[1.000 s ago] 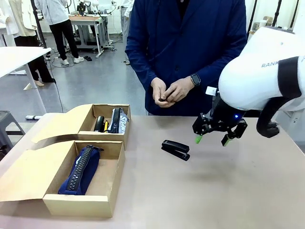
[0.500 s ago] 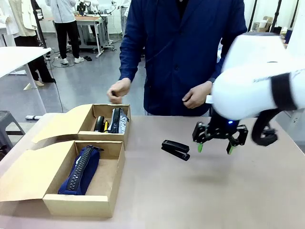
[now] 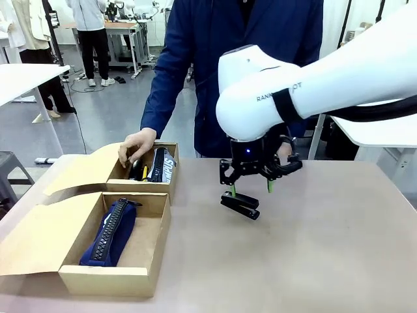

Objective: Place items inside the box.
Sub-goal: Pick up a Pencil pouch or Stapler and place it inside the Mailer Box closest to the robot.

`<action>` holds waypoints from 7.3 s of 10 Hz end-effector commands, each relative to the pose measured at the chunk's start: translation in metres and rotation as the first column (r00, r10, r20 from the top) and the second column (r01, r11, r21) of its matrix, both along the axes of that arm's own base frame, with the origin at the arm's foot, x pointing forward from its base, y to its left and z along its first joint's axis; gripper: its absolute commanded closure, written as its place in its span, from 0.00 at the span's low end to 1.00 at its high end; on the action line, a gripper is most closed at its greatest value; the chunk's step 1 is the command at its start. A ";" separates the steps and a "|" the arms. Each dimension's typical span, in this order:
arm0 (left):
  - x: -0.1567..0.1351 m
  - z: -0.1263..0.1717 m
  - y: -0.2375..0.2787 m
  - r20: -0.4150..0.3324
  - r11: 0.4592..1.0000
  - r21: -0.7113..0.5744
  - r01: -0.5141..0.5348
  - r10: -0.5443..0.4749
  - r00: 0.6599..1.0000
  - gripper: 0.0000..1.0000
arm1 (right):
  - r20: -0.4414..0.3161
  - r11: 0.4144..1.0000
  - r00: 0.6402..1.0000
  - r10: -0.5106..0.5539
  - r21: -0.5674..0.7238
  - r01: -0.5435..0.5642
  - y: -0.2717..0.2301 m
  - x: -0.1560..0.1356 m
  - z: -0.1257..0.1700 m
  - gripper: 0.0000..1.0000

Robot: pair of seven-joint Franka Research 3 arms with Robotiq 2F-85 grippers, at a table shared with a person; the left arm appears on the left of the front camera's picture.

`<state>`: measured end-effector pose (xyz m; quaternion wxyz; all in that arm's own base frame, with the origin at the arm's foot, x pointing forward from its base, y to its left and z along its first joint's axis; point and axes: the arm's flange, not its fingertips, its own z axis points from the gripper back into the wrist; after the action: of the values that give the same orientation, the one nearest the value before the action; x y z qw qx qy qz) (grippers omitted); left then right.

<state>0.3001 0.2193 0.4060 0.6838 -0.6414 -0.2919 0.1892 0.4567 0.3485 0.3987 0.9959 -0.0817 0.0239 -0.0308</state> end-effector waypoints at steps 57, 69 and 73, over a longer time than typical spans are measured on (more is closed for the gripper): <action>-0.001 0.001 -0.001 0.026 1.000 0.003 0.004 -0.004 1.000 0.00 | 0.219 0.585 0.950 -0.221 0.809 -0.051 -0.339 -0.125 0.088 0.64; -0.001 0.001 -0.001 0.026 1.000 0.003 0.004 -0.004 1.000 0.00 | 0.317 0.683 0.943 0.102 0.667 -0.297 -0.299 -0.130 0.100 0.64; -0.001 0.001 -0.001 0.026 1.000 0.003 0.004 -0.004 1.000 0.00 | 0.303 0.676 0.947 0.106 0.677 -0.292 -0.297 -0.121 0.095 0.64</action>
<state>0.2996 0.2195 0.4063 0.6838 -0.6411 -0.2926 0.1893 0.3273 0.0455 0.4949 0.9456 0.3027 -0.0871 0.0813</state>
